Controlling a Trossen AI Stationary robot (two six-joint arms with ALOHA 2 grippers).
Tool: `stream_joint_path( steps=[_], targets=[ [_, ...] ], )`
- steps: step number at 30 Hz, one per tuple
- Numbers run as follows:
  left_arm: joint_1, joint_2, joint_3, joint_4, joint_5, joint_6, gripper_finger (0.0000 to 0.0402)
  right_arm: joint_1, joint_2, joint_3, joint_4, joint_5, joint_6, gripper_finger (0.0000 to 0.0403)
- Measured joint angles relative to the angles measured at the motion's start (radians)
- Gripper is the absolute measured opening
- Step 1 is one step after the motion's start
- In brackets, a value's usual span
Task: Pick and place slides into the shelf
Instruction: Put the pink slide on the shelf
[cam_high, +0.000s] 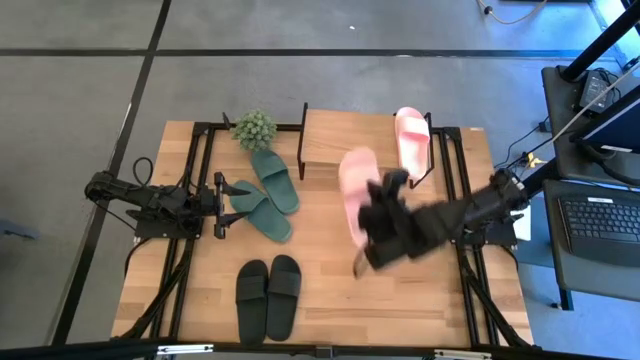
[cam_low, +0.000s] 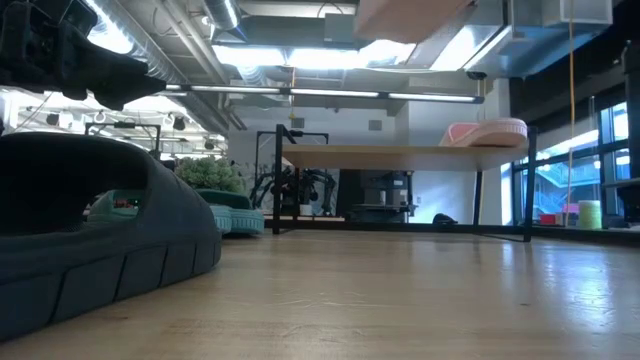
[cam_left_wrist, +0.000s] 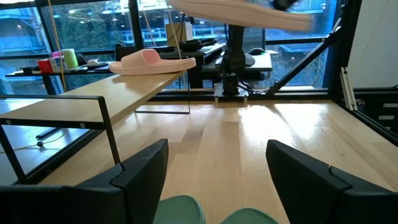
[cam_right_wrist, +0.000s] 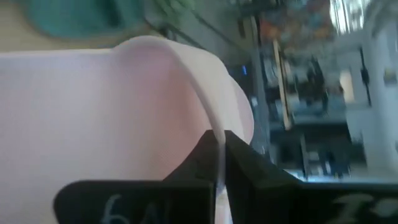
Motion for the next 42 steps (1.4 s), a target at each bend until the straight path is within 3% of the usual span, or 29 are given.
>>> stream_joint_path(
  steps=[8, 11, 15, 21, 27, 34, 42],
  targets=[
    [0.000, 0.000, 0.000, 0.000, 0.000, 0.000, 0.0263, -0.238, -0.183, -0.073, 0.088, -0.075, -0.157, 0.0013],
    [0.000, 0.000, 0.000, 0.000, 0.000, 0.000, 0.0263, -0.296, -0.271, -0.135, 0.247, -0.087, -0.308, 0.0013],
    [0.000, 0.000, 0.000, 0.000, 0.000, 0.001, 0.0263, -0.404, -0.348, -0.246, 0.514, -0.227, -0.525, 0.0013],
    [0.000, 0.000, 0.000, 0.000, 0.000, 0.001, 0.0263, -0.599, -0.395, -0.419, 0.836, -0.348, -0.760, 0.0013],
    [0.000, 0.000, 0.000, 0.000, 0.000, 0.001, 0.0263, -0.742, -0.394, -0.523, 0.902, -0.499, -0.805, 0.0013],
    [0.000, 0.000, 0.000, 0.000, 0.000, 0.025, 0.0263, -0.847, -0.394, -0.595, 0.958, -0.519, -0.831, 0.0013],
    [0.000, 0.000, 0.000, 0.000, 0.000, 0.026, 0.0263, -0.945, -0.394, -0.652, 0.987, -0.618, -0.857, 0.0013]
  ],
)
